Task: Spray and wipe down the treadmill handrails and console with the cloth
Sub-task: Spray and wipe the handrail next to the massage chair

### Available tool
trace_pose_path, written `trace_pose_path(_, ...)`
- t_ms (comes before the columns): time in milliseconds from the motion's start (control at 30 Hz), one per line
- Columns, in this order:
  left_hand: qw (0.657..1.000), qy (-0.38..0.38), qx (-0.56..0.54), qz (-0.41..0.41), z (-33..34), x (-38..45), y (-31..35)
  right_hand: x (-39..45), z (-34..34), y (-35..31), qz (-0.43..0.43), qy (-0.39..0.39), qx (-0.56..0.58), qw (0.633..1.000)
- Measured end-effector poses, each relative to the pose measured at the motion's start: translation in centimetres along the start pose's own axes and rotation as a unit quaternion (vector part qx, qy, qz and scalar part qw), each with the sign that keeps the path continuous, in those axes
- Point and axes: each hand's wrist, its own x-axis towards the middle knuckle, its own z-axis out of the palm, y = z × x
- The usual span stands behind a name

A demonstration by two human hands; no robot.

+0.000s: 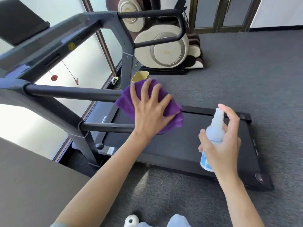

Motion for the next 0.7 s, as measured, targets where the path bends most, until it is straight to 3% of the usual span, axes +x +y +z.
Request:
trace_pose_path(133, 0.996, 0.039, -0.031, -0.071, 0.4, -0.5, 0.4, -0.6, 0.3, 0.4, 0.014, -0.002, -0.004, 1.000)
trace_pose_path(300, 0.993, 0.097, -0.041, -0.057, 1.6, -1.0, 1.1, -1.2, 1.1, -0.1, 0.003, -0.012, 0.004, 1.000)
trace_pose_path(433, 0.969, 0.137, -0.150, -0.139, 2.7, -4.0, 1.8, -1.3, 1.4, -0.2, -0.003, -0.021, 0.000, 1.000)
trace_pose_path(500, 0.926, 0.142, -0.270, -0.222, 3.2, -6.1, 4.2, -1.3, 1.5, -0.3, -0.008, -0.028, 0.001, 1.000)
trace_pose_path(600, 0.782, 0.132, -0.473, -0.385, 3.7, -7.2, 6.2, -1.4, 1.3, 0.0, -0.012, -0.033, -0.004, 0.999)
trace_pose_path(633, 0.749, 0.121, -0.503, -0.414, 3.6, -7.0, 6.2, -1.5, 1.1, 0.1, -0.012, -0.037, -0.009, 0.999)
trace_pose_path(700, 0.730, 0.107, -0.525, -0.425, 3.5, -6.2, 5.6, -1.7, 0.8, 0.4, -0.006, -0.041, -0.016, 0.999)
